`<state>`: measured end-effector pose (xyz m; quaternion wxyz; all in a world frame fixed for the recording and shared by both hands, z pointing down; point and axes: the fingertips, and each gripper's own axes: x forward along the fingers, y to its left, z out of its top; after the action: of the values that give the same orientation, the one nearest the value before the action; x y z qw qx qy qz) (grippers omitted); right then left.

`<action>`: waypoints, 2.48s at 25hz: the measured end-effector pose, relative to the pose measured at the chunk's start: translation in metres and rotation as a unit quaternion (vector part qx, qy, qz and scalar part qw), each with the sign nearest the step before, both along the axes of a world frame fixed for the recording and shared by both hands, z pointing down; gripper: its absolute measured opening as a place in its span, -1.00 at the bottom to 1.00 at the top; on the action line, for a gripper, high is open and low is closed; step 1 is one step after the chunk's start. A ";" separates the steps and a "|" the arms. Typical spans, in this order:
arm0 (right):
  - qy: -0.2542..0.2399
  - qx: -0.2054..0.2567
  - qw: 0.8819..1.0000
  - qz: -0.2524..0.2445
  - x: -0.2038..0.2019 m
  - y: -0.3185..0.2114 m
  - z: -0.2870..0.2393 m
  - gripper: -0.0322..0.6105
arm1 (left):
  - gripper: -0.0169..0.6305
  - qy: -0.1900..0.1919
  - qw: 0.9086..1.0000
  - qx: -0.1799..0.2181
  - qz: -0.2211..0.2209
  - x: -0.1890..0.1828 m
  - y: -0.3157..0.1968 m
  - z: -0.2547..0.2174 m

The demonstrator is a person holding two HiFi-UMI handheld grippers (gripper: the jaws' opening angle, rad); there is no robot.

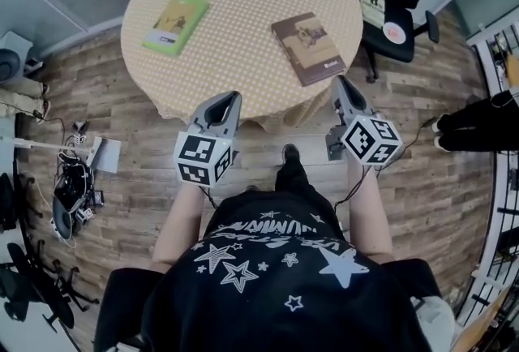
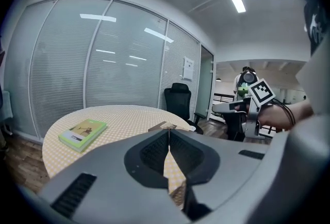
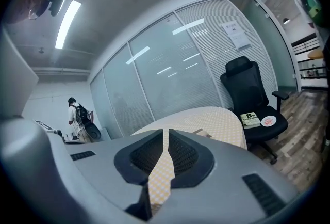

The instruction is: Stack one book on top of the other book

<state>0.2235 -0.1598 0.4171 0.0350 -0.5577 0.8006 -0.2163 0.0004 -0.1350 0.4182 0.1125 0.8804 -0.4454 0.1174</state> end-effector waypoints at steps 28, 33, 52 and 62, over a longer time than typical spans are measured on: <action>0.038 -0.139 0.984 -0.101 0.093 -0.141 0.100 -0.75 | -0.88 -0.034 0.994 -0.091 -0.040 0.123 -0.115 0.078; 0.033 -0.177 0.974 -0.134 0.096 -0.149 0.128 -0.53 | -0.40 -0.038 0.989 -0.135 -0.037 0.145 -0.124 0.106; 0.014 -0.247 0.945 -0.215 0.078 -0.161 0.184 -0.25 | 0.12 -0.014 0.955 -0.294 -0.038 0.190 -0.139 0.183; 0.011 -0.258 0.937 -0.235 0.068 -0.158 0.197 -0.25 | 0.11 0.017 0.941 -0.332 -0.062 0.189 -0.140 0.204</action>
<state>0.2912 -0.3175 0.6145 -0.1703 -0.3463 0.8258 -0.4113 0.1896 -0.2747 0.6226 0.4133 0.7654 -0.4329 0.2365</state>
